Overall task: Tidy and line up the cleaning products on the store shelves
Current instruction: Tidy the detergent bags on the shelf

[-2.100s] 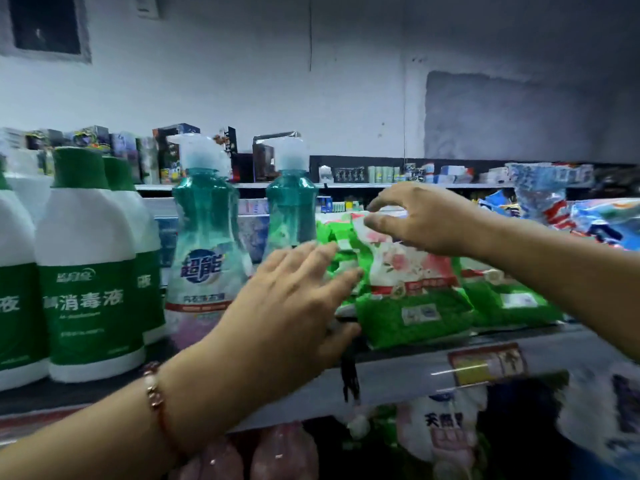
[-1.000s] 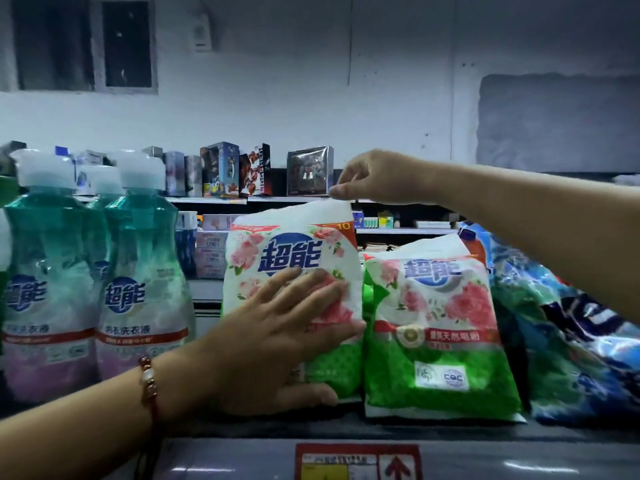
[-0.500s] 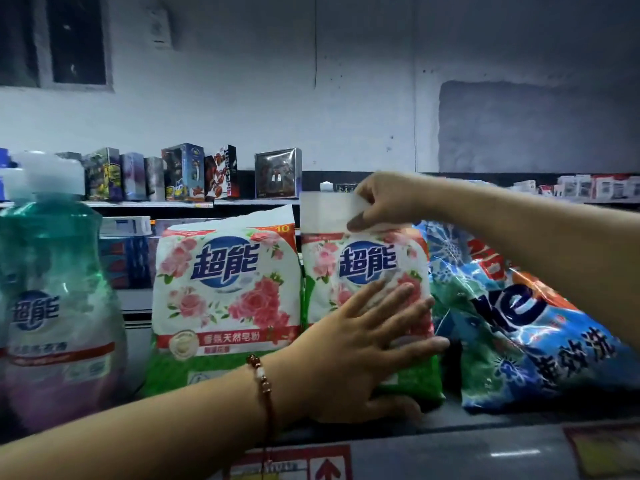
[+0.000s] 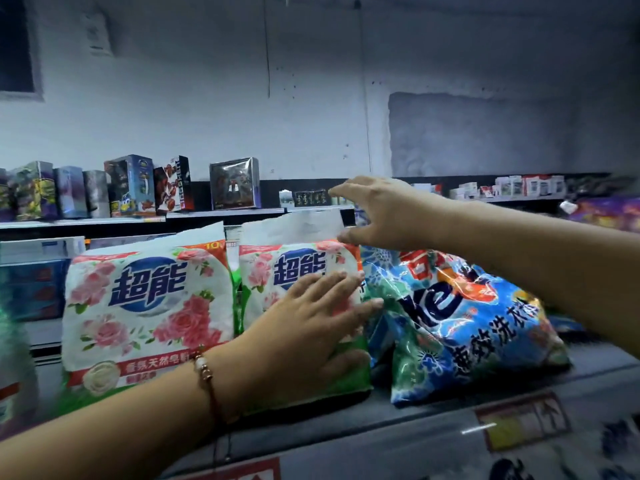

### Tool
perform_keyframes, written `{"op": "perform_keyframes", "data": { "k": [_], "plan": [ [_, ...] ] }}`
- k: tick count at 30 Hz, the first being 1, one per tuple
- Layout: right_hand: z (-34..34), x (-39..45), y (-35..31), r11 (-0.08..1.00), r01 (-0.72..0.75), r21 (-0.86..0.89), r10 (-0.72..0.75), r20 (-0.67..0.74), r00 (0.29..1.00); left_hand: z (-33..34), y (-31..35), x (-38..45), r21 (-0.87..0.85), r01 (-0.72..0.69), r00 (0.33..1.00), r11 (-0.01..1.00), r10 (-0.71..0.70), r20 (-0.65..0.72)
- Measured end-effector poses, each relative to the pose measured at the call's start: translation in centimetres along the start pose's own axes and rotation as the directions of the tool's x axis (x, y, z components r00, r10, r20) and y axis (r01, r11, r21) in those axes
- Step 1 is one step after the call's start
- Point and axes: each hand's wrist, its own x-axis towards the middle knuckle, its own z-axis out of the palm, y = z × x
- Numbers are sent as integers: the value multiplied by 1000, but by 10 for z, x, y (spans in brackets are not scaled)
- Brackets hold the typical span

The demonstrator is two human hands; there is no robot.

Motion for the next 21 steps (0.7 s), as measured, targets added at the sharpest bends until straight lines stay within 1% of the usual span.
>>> {"op": "perform_keyframes", "data": {
  "k": [2, 3, 4, 5, 6, 8, 10, 12, 14, 16, 18, 19, 21],
  "plan": [
    [4, -26, 17, 996, -90, 3, 90, -25, 996, -8, 8, 18, 24, 54, 995, 998, -52, -84],
    [10, -41, 24, 989, -149, 16, 149, -32, 988, -14, 10, 28, 22, 103, 990, 994, -101, -97],
    [17, -58, 30, 974, -222, 45, 223, -16, 975, -19, 8, 40, 4, 177, 982, 984, -177, -69],
    [27, -76, 35, 951, -299, 81, 298, 24, 954, -23, 5, 54, -11, 262, 965, 965, -262, -23],
    [38, -92, 39, 924, -367, 107, 360, 73, 930, -26, 0, 68, -14, 339, 941, 941, -339, -13],
    [57, -116, 44, 894, -438, 96, 423, 143, 895, -29, -10, 100, 8, 443, 896, 896, -443, -40],
    [77, -126, 47, 892, -447, 64, 432, 164, 887, -28, -16, 126, 10, 497, 867, 868, -497, -24],
    [90, -128, 47, 897, -439, 55, 429, 132, 894, -20, -20, 144, -33, 545, 839, 838, -544, 21],
    [98, -129, 48, 904, -426, 49, 422, 72, 904, -12, -25, 153, -156, 569, 817, 808, -577, -10],
    [101, -132, 49, 913, -405, 43, 404, 37, 914, -8, -32, 156, -247, 555, 807, 794, -587, -72],
    [101, -135, 50, 915, -399, 58, 397, 32, 917, -8, -40, 159, -288, 548, 798, 786, -594, -103],
    [101, -136, 51, 915, -399, 64, 398, 30, 917, -8, -44, 160, -300, 557, 790, 774, -606, -96],
    [103, -140, 50, 915, -400, 56, 400, 22, 916, -3, -48, 161, -268, 568, 790, 778, -607, -89]
  ]
}}
